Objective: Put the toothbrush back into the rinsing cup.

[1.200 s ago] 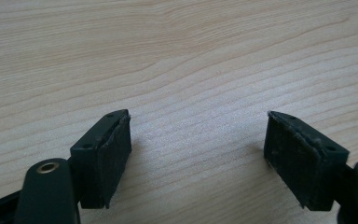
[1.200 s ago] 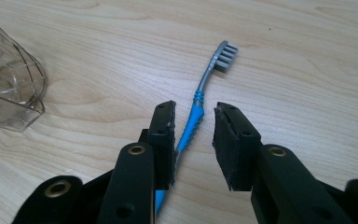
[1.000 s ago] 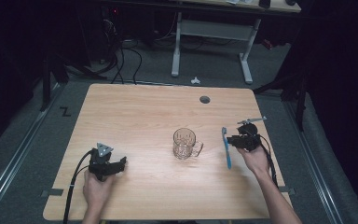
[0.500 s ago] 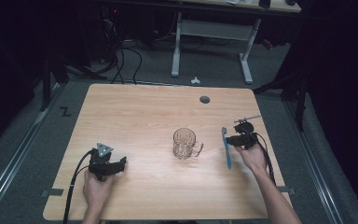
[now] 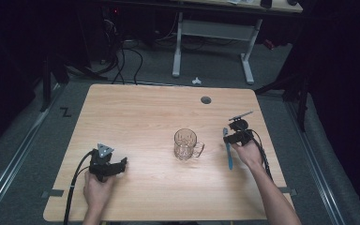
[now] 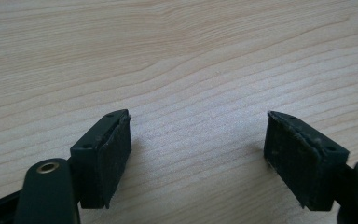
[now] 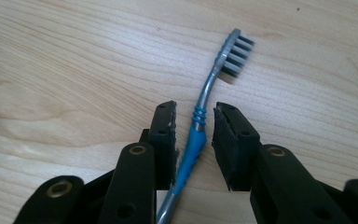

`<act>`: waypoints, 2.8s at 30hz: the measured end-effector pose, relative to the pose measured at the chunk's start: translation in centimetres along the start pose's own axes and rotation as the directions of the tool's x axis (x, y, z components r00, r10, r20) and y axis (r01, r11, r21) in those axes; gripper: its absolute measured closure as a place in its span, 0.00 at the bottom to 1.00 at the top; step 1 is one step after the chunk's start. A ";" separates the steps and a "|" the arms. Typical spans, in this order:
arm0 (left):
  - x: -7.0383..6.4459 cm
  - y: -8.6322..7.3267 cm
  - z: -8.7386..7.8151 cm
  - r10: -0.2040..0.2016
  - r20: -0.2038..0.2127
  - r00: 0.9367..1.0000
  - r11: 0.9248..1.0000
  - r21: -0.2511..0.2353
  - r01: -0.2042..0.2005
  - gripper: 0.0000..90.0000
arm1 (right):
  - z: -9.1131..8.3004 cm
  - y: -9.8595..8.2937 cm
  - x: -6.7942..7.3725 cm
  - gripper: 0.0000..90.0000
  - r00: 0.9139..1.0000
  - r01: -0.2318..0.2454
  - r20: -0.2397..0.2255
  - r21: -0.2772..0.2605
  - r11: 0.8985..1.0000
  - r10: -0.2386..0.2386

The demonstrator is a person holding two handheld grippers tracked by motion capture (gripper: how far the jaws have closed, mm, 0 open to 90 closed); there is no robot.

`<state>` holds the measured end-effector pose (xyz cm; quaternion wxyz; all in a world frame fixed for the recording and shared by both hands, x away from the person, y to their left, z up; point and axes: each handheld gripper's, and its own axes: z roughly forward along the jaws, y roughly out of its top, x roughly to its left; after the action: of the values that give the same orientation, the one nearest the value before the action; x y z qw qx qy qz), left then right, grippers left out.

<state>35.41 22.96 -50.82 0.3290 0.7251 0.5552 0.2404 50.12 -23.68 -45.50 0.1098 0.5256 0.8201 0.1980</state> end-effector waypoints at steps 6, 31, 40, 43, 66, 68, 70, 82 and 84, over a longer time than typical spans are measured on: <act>0.0 0.0 0.0 0.000 0.000 1.000 1.000 0.000 0.000 0.26 | 0.3 0.1 -0.2 0.78 1.000 -0.001 0.007 0.009 1.000 0.001; 0.0 0.0 0.0 0.000 0.000 1.000 1.000 0.000 0.000 0.26 | 1.3 0.0 -0.4 0.89 1.000 0.009 0.020 0.050 0.999 -0.010; 0.0 0.0 0.0 -0.002 -0.001 1.000 1.000 0.000 0.002 0.26 | 0.8 -0.3 -0.4 0.89 1.000 -0.004 -0.019 0.011 1.000 0.004; 0.0 0.0 0.0 -0.002 -0.002 1.000 1.000 0.000 0.002 0.27 | 0.3 -0.3 -0.3 0.89 1.000 0.001 -0.025 -0.010 1.000 -0.001; 0.0 0.0 0.0 -0.001 -0.002 1.000 1.000 0.000 0.001 0.27 | -2.2 -0.6 -0.3 0.89 0.998 0.005 -0.059 -0.113 0.994 -0.012; 0.0 0.0 0.0 -0.002 -0.002 1.000 1.000 -0.001 0.002 0.27 | -2.5 -0.7 -0.2 0.90 0.998 0.009 -0.063 -0.129 0.992 -0.017; 0.0 0.0 0.0 -0.002 -0.002 1.000 1.000 -0.001 0.002 0.27 | -2.8 -0.8 -0.1 0.89 0.998 0.018 -0.065 -0.139 0.990 -0.027; 0.0 0.0 0.0 -0.001 -0.002 1.000 1.000 0.000 0.001 0.27 | -4.5 -1.2 0.9 0.89 0.993 0.037 -0.102 -0.206 0.978 -0.059; 0.0 0.0 0.0 -0.001 -0.002 1.000 1.000 0.000 0.001 0.27 | -4.9 -1.3 0.9 0.89 0.992 0.034 -0.112 -0.220 0.975 -0.059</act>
<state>35.42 22.97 -50.82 0.3286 0.7244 0.5560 0.2411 46.79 -24.32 -41.67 0.1226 0.4785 0.8106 0.3145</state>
